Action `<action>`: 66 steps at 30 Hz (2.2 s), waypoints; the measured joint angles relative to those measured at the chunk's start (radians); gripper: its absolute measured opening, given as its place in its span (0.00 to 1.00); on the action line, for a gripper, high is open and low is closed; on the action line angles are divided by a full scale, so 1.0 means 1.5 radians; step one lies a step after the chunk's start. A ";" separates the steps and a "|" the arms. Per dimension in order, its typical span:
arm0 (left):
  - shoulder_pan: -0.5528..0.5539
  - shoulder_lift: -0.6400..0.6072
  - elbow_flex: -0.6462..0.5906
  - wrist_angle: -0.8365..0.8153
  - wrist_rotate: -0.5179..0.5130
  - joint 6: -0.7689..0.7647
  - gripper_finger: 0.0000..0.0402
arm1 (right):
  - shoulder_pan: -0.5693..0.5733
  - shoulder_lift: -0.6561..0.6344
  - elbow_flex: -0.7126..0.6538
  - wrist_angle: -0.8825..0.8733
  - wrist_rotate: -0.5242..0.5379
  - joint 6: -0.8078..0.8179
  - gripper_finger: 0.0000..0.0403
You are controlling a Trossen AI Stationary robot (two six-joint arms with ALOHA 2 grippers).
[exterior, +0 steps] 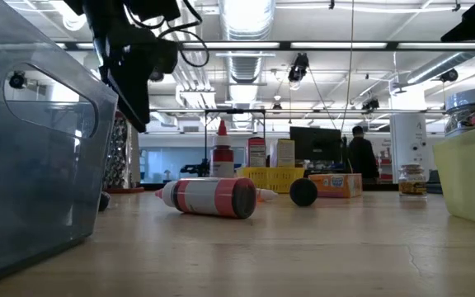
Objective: Pick & Place Kitchen Items
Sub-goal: Adjust the small pink food coloring on the table
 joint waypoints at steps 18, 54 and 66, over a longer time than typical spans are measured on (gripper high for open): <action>-0.033 0.000 -0.095 0.025 -0.019 -0.500 0.51 | 0.000 0.000 0.000 0.000 0.000 0.000 0.75; -0.161 0.210 -0.049 0.105 -0.014 -0.722 0.41 | 0.000 0.000 0.000 0.000 0.000 0.000 0.56; -0.161 0.201 -0.047 0.109 -0.013 -0.702 0.18 | 0.000 0.000 0.000 0.000 0.000 0.000 0.66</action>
